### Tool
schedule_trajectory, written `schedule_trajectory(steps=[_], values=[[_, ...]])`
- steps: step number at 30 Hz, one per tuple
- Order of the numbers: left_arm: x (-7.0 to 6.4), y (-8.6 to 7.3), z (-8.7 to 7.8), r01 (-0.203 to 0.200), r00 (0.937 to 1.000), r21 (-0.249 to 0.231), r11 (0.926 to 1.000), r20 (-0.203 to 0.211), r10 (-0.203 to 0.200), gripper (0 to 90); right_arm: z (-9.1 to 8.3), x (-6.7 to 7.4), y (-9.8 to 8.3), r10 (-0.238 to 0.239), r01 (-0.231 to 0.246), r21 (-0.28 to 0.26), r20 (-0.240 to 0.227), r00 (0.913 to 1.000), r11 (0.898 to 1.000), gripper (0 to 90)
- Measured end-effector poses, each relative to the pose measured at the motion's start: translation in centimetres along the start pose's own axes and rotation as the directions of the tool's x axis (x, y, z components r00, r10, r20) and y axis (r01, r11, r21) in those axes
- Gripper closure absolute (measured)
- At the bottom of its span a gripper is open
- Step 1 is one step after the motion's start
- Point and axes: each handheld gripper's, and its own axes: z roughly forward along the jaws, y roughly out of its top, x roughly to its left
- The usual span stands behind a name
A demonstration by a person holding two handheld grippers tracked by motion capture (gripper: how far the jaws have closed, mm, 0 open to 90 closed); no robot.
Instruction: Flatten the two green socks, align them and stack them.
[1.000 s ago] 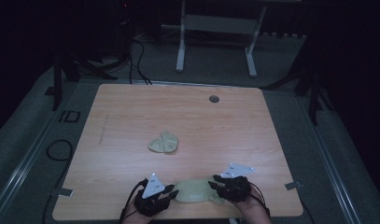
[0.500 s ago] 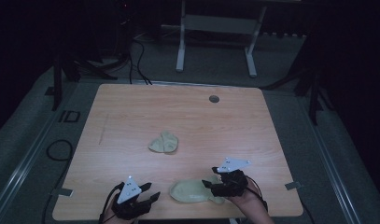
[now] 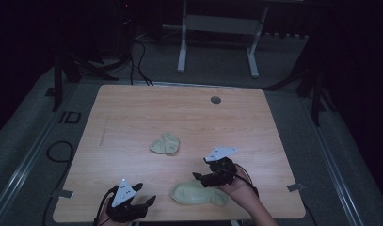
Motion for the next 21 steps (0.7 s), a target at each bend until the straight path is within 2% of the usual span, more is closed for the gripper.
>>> schedule_trajectory(steps=[3, 11, 14, 18, 19, 21], values=[[0.1, -0.1, 0.0, 0.012, 0.9999, 0.002, 0.9999, 0.002, -0.012, 32.9, 1.0, -0.2, 1.2, -0.011, 0.011, 0.002, -0.009, 0.9999, 1.0, 29.9], [0.2, -0.2, 0.1, 0.004, 1.0, 0.011, 0.9999, -0.005, -0.004, 32.9, 3.1, -0.3, 4.1, -0.034, 0.034, 0.002, -0.015, 0.9993, 0.999, 31.3], [0.2, -0.2, 0.1, 0.0, 0.9999, 0.015, 0.9999, -0.011, 0.0, 33.0, 4.5, -0.3, 5.6, -0.032, 0.032, 0.004, -0.014, 0.9994, 0.999, 31.8], [0.1, -0.4, 0.2, -0.007, 0.9998, 0.019, 0.9998, -0.017, 0.007, 33.0, 5.8, -0.4, 6.7, -0.027, 0.027, 0.011, -0.01, 0.9996, 1.0, 33.1], [0.1, -0.4, 0.2, -0.004, 0.9998, 0.021, 0.9998, -0.021, 0.004, 33.0, 6.7, -0.4, 7.5, -0.018, 0.018, 0.019, -0.003, 0.9998, 1.0, 33.5], [0.2, -0.4, 0.2, -0.002, 0.9998, 0.019, 0.9998, -0.022, 0.003, 33.0, 7.5, -0.5, 8.1, -0.006, 0.006, 0.024, 0.005, 1.0, 1.0, 34.3]])
